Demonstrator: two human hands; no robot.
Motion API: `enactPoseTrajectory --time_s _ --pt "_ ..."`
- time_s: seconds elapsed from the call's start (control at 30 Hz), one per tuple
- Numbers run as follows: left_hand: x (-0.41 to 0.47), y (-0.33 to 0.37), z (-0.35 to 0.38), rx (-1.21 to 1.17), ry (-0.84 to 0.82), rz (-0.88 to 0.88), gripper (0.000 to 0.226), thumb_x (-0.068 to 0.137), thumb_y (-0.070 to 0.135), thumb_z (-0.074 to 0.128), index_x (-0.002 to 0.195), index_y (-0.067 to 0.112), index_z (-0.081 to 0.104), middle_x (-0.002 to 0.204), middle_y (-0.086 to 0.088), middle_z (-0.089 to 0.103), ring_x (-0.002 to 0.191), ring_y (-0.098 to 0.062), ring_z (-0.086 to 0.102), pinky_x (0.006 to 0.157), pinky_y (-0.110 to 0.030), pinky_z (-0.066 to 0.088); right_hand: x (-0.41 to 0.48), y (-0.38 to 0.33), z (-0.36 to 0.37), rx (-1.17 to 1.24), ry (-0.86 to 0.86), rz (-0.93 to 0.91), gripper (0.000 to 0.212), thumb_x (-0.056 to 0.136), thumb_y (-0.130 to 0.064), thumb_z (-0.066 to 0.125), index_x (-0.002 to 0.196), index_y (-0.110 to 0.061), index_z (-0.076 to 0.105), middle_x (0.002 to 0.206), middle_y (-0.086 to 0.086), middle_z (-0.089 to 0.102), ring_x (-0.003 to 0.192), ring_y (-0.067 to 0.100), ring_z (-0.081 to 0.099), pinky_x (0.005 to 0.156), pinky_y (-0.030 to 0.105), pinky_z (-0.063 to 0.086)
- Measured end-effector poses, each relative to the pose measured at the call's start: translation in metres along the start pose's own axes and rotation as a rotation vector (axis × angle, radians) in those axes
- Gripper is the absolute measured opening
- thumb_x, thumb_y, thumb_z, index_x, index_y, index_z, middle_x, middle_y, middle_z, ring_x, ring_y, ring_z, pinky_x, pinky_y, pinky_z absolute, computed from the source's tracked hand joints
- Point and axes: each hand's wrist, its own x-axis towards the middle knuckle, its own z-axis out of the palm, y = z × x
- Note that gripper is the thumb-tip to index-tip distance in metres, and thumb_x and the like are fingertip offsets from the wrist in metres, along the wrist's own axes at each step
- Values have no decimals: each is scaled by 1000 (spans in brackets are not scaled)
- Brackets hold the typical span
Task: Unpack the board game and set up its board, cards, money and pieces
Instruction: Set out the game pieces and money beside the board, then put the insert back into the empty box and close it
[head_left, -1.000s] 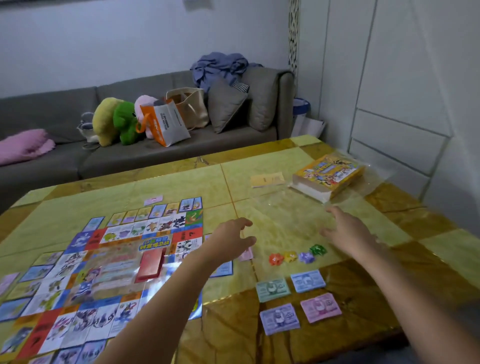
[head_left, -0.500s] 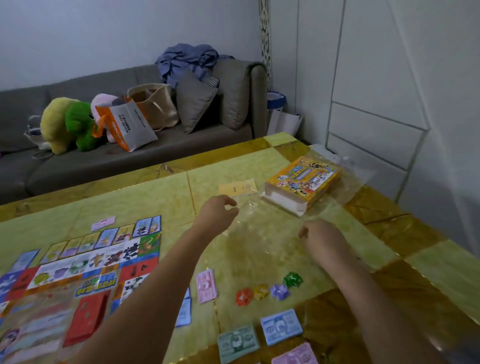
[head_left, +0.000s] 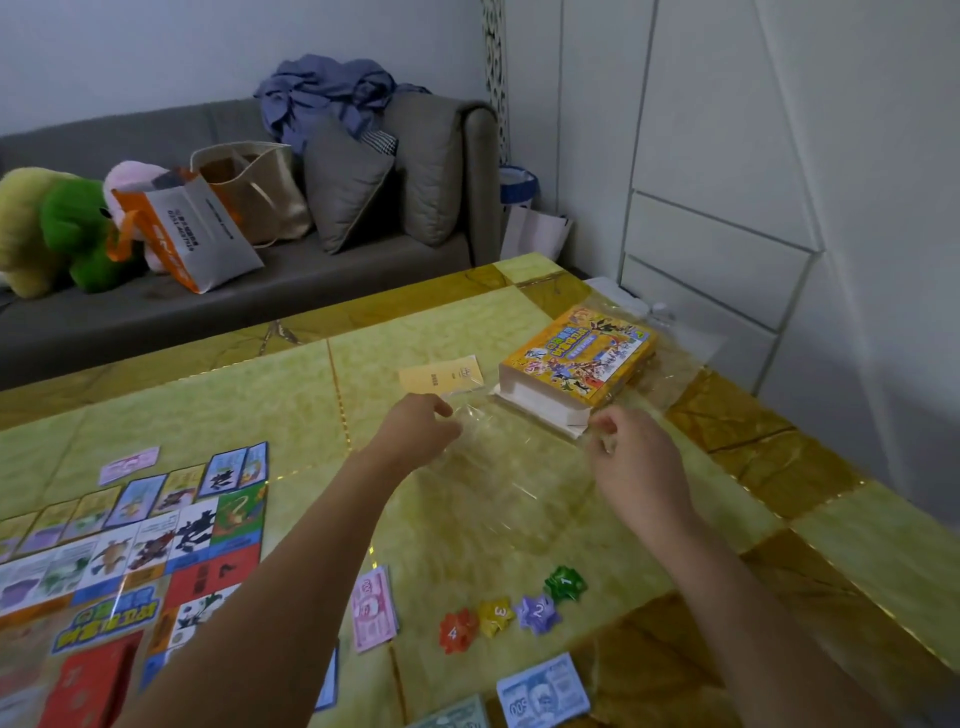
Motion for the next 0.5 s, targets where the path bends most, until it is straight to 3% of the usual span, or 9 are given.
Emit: enactPoseTrajectory --time_s 0.1,0.2,0.3,0.37,0.43,0.5 --pt "-5 -8 -1 -8 -5 -13 30 90 24 61 115 8 64 98 -5 65 66 -8 56 57 -23 43 24 -3 4 -2 4 69 40 89 -22 61 125 -10 50 124 12 53 111 31 53 83 37 43" --pt "-11 -13 -3 10 -13 -13 28 92 26 57 110 7 67 104 -7 69 89 -19 62 68 -22 40 55 -3 9 -11 -126 184 69 86 -35 67 141 -8 33 135 18 48 121 34 49 89 38 44" --pt "-13 -18 -4 14 -17 -18 13 92 25 56 86 16 65 83 0 65 77 -15 55 62 -25 39 75 -1 18 -69 -223 312 89 81 -50 68 146 -8 24 136 20 49 124 35 49 91 39 44" --pt "-13 -22 -7 18 -12 -32 14 91 24 57 82 16 64 78 3 61 71 -13 53 61 -25 41 81 -3 22 -137 -238 348 92 81 -53 66 147 -6 22 136 19 50 125 35 48 92 39 44" --pt "-14 -28 -11 50 -16 -41 17 90 25 58 88 12 68 83 -1 60 75 -15 54 68 -27 43 83 -7 24 -190 -262 346 90 84 -49 65 148 -6 20 137 18 50 126 34 47 92 38 44" --pt "-15 -33 -17 101 -28 -73 19 90 26 58 82 10 66 85 -7 64 77 -20 56 71 -30 46 81 -9 26 -224 -288 345 85 87 -42 63 150 -10 17 140 16 47 129 34 44 93 38 43"
